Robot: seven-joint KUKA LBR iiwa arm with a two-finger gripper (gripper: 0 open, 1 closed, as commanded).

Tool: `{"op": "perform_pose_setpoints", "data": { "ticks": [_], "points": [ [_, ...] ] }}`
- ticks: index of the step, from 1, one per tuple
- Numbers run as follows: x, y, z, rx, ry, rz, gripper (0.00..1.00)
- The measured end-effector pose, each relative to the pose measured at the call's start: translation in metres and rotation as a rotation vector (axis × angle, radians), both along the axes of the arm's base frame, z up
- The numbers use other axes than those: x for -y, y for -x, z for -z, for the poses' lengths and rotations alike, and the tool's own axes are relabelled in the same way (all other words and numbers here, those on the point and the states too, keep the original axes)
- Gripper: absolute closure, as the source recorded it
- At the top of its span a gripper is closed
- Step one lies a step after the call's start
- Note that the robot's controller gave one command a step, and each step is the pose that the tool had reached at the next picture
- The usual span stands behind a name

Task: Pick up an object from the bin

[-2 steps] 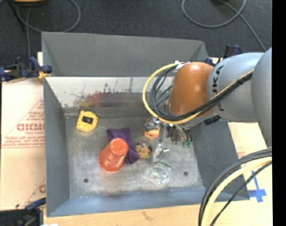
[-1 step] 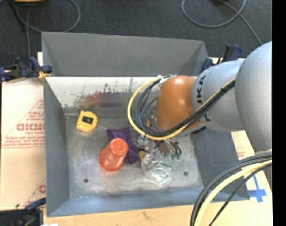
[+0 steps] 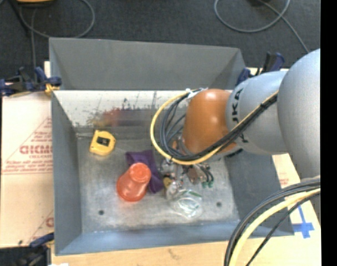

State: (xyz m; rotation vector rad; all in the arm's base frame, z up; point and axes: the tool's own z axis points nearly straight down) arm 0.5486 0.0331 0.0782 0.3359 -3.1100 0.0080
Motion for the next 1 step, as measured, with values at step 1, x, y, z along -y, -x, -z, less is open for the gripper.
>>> {"op": "perform_pose_setpoints", "data": {
  "ticks": [1],
  "points": [
    [-0.0030, -0.0047, -0.1533, 0.020, -0.006, -0.012, 1.00]
  ]
}}
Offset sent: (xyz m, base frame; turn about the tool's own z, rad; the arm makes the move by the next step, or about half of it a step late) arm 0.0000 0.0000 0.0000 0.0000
